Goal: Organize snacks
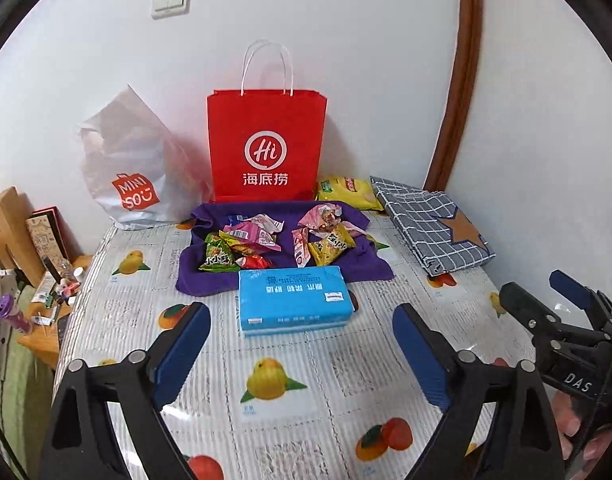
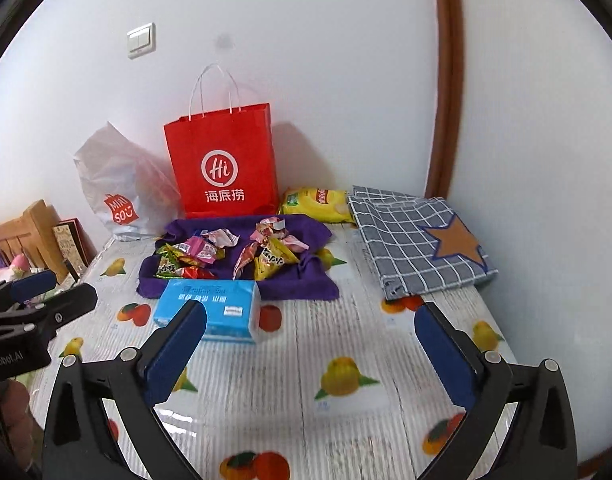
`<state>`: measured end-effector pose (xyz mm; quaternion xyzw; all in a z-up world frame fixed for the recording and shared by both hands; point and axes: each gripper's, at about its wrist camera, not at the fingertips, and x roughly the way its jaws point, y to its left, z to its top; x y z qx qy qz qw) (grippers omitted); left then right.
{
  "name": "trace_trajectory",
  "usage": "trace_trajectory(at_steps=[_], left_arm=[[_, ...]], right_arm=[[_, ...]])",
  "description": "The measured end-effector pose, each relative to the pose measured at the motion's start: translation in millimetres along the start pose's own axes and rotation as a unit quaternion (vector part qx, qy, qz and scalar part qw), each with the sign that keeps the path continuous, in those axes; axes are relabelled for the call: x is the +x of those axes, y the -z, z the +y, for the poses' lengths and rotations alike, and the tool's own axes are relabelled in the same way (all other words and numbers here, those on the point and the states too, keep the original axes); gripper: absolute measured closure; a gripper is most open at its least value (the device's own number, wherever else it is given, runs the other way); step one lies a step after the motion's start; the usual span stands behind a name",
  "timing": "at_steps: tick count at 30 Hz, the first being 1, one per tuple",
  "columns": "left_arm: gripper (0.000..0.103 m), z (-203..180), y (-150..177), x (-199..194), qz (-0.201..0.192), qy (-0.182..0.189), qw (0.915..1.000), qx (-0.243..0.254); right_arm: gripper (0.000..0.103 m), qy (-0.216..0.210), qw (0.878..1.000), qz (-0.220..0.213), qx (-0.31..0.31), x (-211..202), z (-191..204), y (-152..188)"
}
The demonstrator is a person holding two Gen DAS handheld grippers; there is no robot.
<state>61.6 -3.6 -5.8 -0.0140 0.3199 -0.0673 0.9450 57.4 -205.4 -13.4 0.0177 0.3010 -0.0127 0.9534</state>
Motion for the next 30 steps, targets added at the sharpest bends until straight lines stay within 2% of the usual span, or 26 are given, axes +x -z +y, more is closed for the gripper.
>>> trace_trajectory(at_steps=[11, 30], left_arm=[[0.008, -7.4, 16.8, -30.3, -0.023, -0.013, 0.9996, 0.007], [0.008, -8.0, 18.0, -37.6, -0.025, -0.013, 0.9996, 0.004]], right_arm=[[0.0, 0.004, 1.0, -0.022, -0.001, -47.8, -3.8, 18.4], [0.0, -0.003, 1.0, -0.027, -0.004, -55.7, 2.4, 24.4]])
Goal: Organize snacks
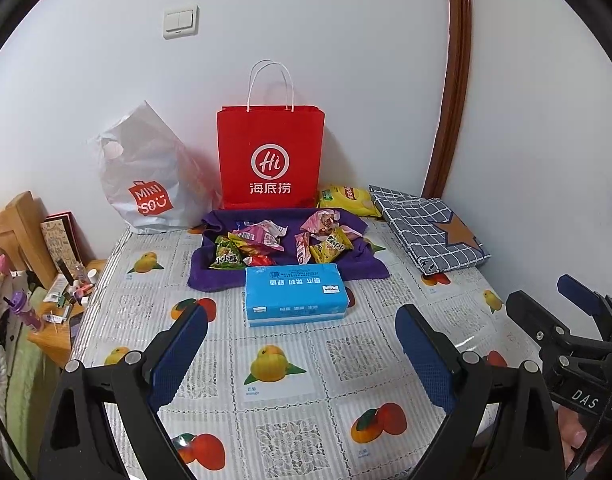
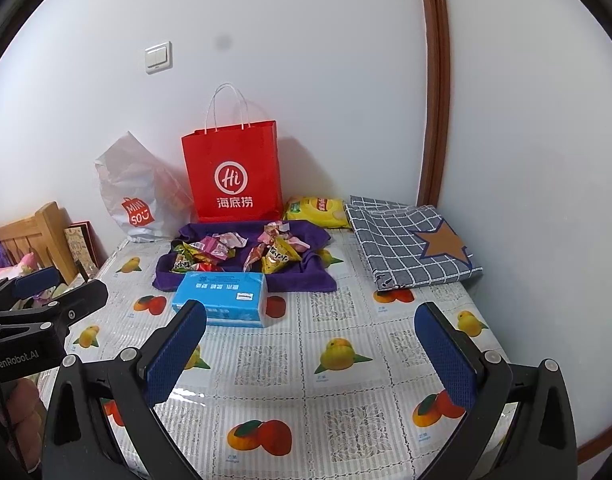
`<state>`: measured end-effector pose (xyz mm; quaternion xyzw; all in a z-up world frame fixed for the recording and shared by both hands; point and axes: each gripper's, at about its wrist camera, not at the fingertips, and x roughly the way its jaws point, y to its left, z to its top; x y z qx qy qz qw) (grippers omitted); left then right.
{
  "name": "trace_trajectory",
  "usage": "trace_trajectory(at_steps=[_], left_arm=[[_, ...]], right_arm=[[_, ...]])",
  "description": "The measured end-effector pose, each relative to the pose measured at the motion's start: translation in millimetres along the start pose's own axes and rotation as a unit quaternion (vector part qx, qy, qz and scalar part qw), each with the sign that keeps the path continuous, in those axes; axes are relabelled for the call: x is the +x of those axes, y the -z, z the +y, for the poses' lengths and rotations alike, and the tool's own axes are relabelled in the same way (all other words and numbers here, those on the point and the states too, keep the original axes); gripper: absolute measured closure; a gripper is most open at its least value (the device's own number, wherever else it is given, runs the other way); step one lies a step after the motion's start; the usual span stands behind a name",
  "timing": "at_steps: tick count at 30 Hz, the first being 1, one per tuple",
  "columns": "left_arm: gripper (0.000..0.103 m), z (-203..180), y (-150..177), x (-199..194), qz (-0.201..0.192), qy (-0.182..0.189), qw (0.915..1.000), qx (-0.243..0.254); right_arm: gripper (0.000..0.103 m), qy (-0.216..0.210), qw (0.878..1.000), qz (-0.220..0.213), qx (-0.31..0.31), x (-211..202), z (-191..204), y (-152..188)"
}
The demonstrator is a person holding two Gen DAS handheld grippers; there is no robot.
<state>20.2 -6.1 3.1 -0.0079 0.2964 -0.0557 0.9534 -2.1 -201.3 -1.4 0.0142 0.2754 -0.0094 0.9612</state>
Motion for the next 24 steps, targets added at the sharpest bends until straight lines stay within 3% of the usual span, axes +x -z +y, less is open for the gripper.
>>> trace_trajectory(at_steps=[24], left_arm=[[0.008, -0.8, 0.2, -3.8, 0.0, 0.001, 1.0, 0.002]], right_arm=[[0.0, 0.005, 1.0, -0.004, -0.003, -3.3, -0.9, 1.4]])
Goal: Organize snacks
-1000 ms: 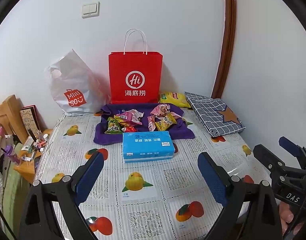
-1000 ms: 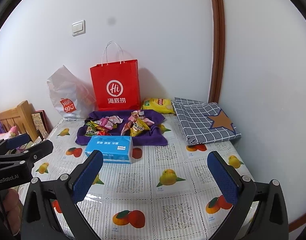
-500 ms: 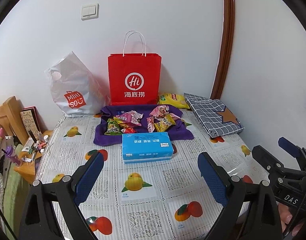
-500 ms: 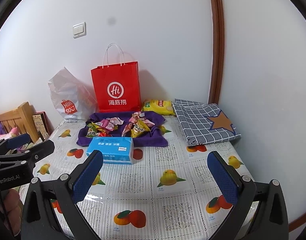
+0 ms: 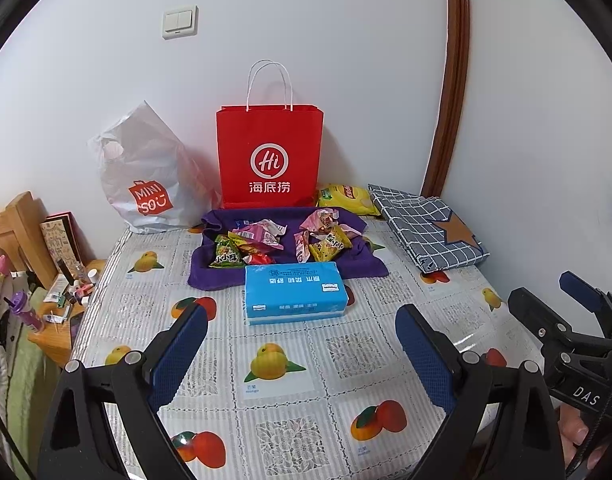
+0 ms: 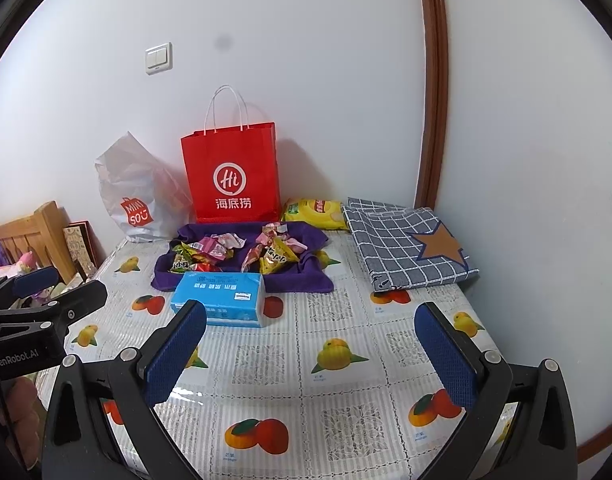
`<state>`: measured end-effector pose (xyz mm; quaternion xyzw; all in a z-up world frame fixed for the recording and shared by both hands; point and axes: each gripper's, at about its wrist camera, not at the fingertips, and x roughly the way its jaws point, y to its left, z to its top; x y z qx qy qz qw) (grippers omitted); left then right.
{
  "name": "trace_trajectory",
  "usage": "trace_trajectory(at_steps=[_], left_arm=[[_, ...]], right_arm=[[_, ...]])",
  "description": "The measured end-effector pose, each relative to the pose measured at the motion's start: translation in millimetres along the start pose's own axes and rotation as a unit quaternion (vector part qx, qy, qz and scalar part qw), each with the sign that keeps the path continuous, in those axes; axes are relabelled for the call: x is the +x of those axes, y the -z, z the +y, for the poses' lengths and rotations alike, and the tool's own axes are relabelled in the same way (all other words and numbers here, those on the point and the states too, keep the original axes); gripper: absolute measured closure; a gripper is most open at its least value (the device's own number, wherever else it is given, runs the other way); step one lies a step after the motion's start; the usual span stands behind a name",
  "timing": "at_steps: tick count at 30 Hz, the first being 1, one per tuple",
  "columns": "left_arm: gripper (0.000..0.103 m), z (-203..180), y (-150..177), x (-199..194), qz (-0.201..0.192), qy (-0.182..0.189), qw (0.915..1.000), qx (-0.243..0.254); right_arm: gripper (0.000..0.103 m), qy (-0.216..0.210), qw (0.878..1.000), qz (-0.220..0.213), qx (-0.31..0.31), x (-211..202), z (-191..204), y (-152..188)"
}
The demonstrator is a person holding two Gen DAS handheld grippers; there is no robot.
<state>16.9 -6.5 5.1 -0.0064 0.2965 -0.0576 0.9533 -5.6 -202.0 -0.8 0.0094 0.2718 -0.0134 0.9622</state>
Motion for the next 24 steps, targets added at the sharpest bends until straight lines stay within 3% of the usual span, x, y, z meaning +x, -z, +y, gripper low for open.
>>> trace_trajectory(at_steps=[24], left_arm=[[0.008, -0.3, 0.3, -0.6, 0.001, -0.002, 1.0, 0.007]], right_arm=[[0.0, -0.002, 1.0, -0.002, 0.0, -4.0, -1.2, 0.0]])
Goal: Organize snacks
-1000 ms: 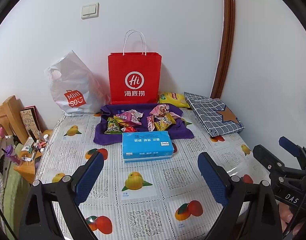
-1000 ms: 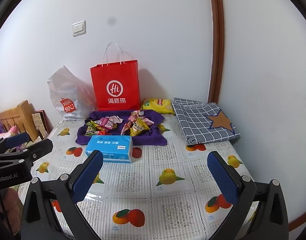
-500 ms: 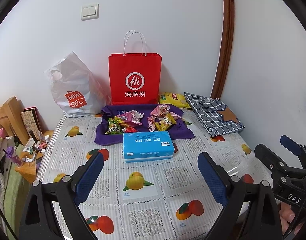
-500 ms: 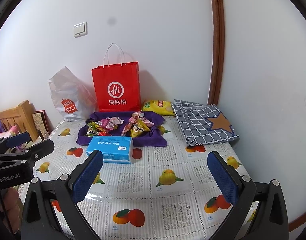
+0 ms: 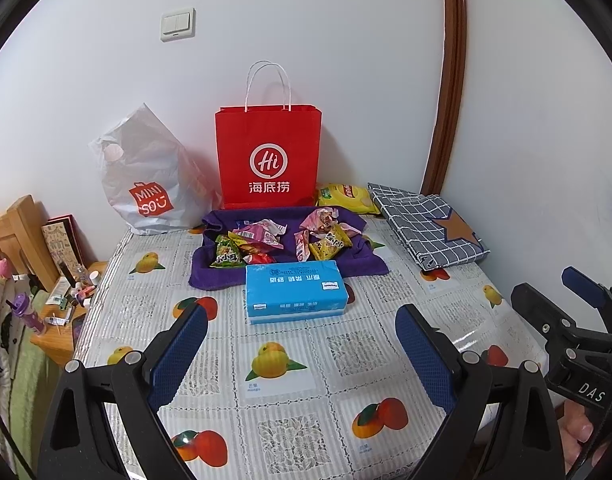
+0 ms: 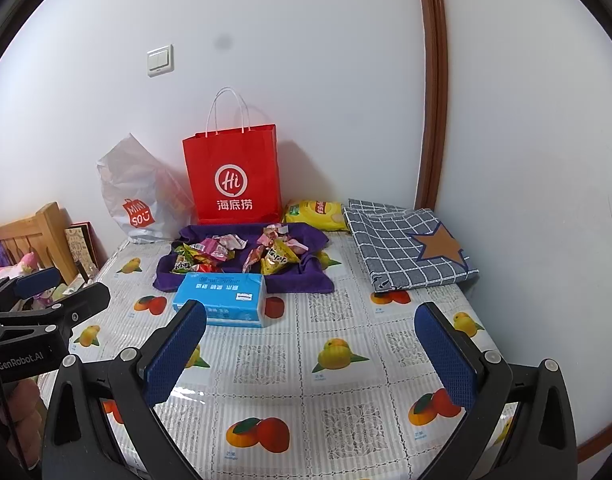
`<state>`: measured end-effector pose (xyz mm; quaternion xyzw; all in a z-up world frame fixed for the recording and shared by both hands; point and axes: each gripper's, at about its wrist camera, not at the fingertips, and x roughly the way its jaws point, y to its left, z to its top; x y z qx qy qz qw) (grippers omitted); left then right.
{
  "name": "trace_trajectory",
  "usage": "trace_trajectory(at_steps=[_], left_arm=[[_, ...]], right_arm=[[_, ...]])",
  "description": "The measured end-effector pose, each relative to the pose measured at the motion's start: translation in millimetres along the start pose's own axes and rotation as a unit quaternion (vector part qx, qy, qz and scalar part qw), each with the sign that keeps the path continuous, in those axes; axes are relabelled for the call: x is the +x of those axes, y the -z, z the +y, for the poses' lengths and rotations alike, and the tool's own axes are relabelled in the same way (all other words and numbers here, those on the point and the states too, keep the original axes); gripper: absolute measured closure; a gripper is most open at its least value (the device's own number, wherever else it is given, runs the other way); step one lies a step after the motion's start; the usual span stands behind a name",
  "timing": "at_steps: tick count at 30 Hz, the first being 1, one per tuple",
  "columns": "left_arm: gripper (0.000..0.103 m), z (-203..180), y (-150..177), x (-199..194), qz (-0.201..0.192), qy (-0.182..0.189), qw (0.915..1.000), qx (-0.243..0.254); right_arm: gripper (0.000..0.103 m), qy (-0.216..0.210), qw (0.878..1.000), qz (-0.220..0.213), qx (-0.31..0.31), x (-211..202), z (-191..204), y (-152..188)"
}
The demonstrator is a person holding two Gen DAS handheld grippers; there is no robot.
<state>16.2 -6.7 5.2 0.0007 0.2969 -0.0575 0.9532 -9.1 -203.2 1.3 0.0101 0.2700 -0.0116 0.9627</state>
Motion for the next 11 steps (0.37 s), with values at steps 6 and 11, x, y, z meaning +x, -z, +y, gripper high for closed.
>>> trace_trajectory(at_steps=[6, 11], left_arm=[[0.008, -1.1, 0.4, -1.2, -0.001, 0.0, 1.0, 0.002], [0.006, -0.3, -0.2, -4.2, -0.007, -0.001, 1.0, 0.001]], right_arm=[[0.0, -0.001, 1.0, 0.001, 0.0, -1.0, -1.1, 0.2], [0.0, -0.002, 1.0, -0.001, 0.001, -2.4, -1.8, -0.4]])
